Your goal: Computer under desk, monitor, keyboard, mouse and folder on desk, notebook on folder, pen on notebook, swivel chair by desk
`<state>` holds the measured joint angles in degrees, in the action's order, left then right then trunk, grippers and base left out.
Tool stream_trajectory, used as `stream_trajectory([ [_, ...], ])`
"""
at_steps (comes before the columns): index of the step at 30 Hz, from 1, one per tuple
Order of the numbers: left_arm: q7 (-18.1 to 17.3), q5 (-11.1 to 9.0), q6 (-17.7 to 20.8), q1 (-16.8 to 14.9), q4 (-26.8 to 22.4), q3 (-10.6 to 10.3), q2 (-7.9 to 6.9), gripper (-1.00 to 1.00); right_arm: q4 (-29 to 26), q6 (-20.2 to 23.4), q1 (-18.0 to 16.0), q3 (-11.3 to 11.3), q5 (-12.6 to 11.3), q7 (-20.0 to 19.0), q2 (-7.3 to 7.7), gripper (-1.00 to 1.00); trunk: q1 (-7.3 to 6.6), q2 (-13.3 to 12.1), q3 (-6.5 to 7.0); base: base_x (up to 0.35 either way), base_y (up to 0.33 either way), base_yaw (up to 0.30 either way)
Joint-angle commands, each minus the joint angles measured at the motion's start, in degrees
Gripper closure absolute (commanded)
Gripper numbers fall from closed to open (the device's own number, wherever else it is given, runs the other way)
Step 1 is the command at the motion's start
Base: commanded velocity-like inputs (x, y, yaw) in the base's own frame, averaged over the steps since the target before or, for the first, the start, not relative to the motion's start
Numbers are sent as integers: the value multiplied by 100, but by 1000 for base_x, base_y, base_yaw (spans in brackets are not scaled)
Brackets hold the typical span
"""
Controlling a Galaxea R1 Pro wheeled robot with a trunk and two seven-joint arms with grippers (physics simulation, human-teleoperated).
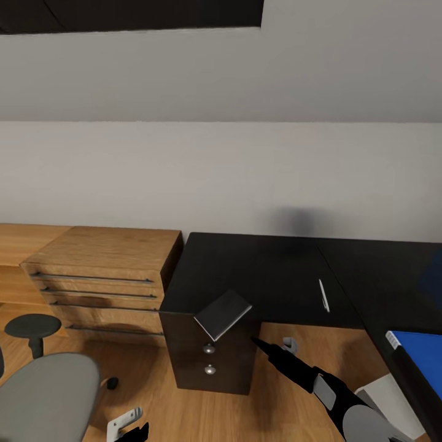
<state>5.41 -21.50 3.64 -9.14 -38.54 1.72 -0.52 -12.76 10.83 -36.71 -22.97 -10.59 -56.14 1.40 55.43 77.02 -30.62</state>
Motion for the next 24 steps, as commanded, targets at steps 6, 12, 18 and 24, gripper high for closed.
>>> stream_trajectory([
  [6, 6, -48, 32, 0, -13, -5, -5, -100, 1, 60, -3, 3, -52, -19, -6, -100, 44, 85, -42, 0, 0, 0],
  [12, -13, -54, 30, 0, -2, -6, -15, -100, 1, 60, -3, 3, -49, -20, -32, -100, 44, 85, -42, 0, 0, 0],
  [18, -28, -39, -360, 0, 346, -15, -20, -100, 1, 60, -3, 3, -48, -20, -55, -100, 44, 85, -42, 18, 7, 0],
  [24, -31, -28, -877, 0, 529, -44, -19, -100, 1, 28, -3, 7, -48, 12, -71, -100, 44, 85, -42, 170, 120, 0],
])
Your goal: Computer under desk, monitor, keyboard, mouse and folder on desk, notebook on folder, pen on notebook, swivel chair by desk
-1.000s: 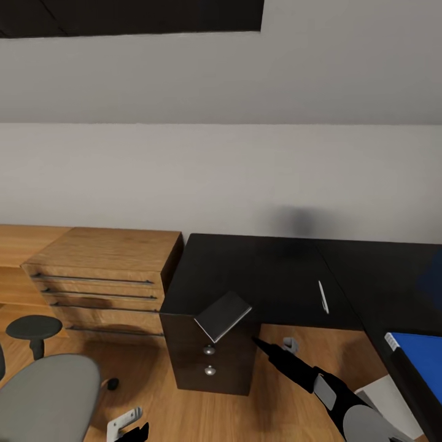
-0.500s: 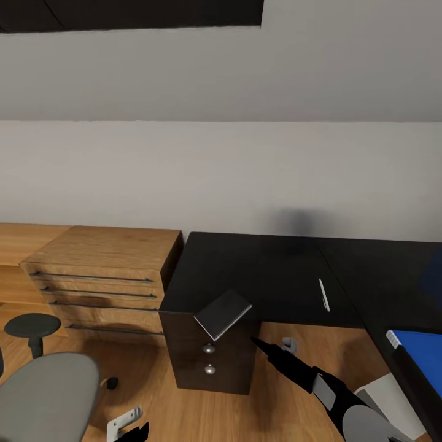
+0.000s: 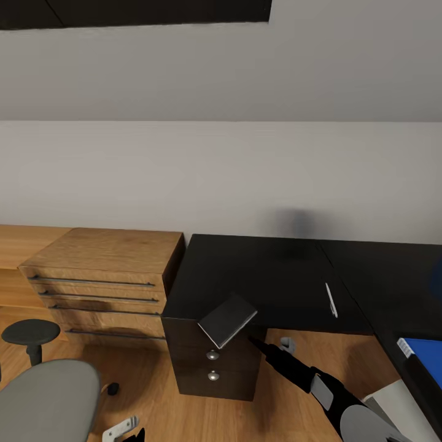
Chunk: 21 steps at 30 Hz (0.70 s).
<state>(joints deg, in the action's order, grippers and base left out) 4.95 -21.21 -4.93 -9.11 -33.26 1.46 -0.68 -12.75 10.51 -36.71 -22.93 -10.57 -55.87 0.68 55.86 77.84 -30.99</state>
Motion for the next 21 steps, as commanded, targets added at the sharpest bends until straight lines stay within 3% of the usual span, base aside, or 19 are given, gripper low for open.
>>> stream_trajectory([
  [1, 15, -57, -39, -3, 7, -18, -2, -100, 1, 57, -3, 2, -50, -12, 0, -100, 1, 3, -5, 107, 75, 0],
  [12, 15, -58, -119, -3, 29, -21, 0, -100, -4, 75, -3, -1, -58, 69, -1, -100, 1, 3, -6, 23, 16, 2],
  [21, 14, -56, -123, -3, 30, -23, 5, -100, -6, 68, -3, -16, -81, 480, -103, -100, 1, 3, -42, 1, 1, 85],
])
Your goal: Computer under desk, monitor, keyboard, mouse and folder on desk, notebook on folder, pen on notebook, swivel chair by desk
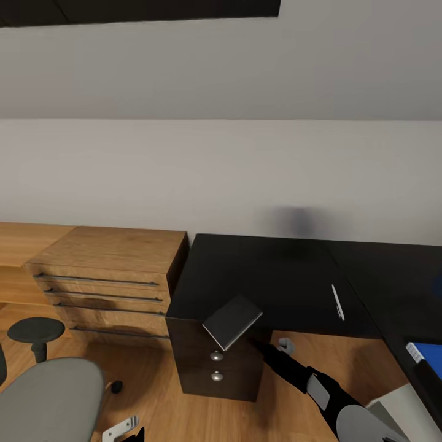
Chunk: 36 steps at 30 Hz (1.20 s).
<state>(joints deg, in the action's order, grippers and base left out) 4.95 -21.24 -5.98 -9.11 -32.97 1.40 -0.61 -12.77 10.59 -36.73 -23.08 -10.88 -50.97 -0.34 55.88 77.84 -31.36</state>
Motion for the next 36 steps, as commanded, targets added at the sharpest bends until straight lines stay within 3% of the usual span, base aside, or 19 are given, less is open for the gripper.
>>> stream_trajectory([
  [1, 15, -53, -19, -3, 1, -17, -2, -100, -6, 59, -1, -2, -52, 7, -10, -100, 0, 3, -10, 0, 0, 80],
  [32, 15, -47, -35, -3, 4, -17, 7, -100, -7, 24, -1, -4, -50, 71, -36, -100, 0, 3, -21, 0, 0, 24],
  [36, 15, -47, -35, -3, 6, -17, 8, -100, -7, 16, -1, -4, -47, 70, -36, -100, -88, -157, 51, 0, 0, 0],
])
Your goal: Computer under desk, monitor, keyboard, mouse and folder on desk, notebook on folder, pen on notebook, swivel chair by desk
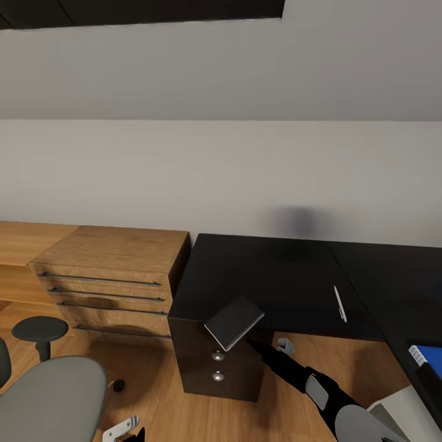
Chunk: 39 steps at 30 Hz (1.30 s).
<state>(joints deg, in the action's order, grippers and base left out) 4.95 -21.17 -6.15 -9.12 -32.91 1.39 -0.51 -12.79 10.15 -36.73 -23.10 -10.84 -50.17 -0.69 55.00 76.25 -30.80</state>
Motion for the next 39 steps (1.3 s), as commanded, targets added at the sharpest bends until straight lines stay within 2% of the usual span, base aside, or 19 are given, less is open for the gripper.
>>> stream_trajectory([
  [1, 15, -54, -18, -2, 1, -16, -2, -100, -4, 59, -1, -1, -50, -10, -1, -100, -23, -39, 13, 0, 0, 0],
  [12, 15, -62, -12, -2, 1, -16, -2, -100, -2, 49, -1, -1, -17, 16, -46, -100, -264, -480, 209, 0, 0, 24],
  [27, 15, -62, -9, -2, 2, -16, -2, -100, -4, 43, -1, 1, -4, 25, -62, -100, -264, -480, 138, 0, 0, 145],
  [39, 15, -62, -15, -2, 1, -16, -2, -100, -3, -142, -1, -1, -5, 20, -57, -100, -264, -480, 126, 0, 0, 27],
])
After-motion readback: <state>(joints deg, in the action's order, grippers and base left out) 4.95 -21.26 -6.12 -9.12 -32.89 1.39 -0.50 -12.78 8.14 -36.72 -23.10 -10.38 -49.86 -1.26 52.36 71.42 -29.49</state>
